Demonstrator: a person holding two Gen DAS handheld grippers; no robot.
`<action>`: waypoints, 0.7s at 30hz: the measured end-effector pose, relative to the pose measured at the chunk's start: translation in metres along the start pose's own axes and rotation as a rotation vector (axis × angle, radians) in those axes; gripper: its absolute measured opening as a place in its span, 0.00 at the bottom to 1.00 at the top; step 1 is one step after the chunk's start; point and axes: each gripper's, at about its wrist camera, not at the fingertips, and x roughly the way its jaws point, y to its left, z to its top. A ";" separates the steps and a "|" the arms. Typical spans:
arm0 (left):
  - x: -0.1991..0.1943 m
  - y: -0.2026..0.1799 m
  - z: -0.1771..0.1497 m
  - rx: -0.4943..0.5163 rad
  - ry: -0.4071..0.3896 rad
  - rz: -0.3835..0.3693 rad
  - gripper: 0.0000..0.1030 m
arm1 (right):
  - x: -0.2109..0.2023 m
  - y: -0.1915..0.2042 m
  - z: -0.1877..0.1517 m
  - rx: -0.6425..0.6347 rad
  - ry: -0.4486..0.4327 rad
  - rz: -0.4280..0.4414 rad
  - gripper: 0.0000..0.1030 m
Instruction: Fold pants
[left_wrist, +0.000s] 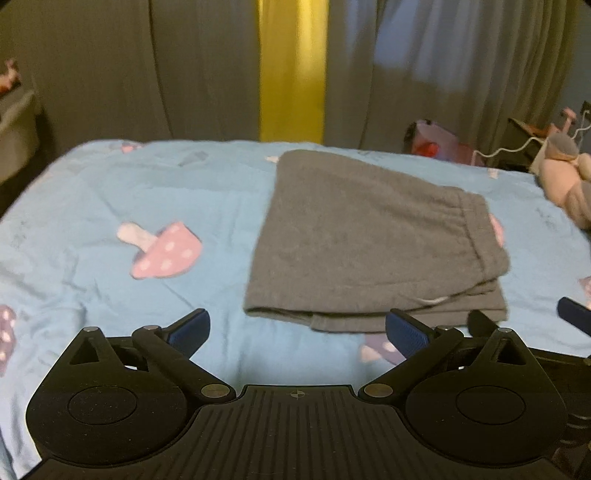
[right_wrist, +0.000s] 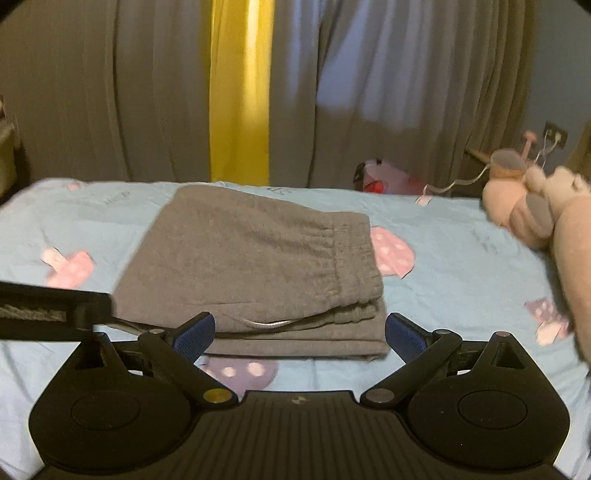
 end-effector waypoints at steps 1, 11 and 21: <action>0.002 0.000 -0.001 0.010 -0.009 0.009 1.00 | 0.006 0.000 -0.001 -0.002 0.009 0.004 0.96; 0.041 -0.006 -0.005 0.093 0.055 0.014 1.00 | 0.044 -0.017 -0.008 0.085 0.090 -0.007 0.96; 0.064 -0.002 -0.008 0.106 0.080 -0.010 1.00 | 0.067 -0.016 -0.011 0.087 0.136 0.002 0.96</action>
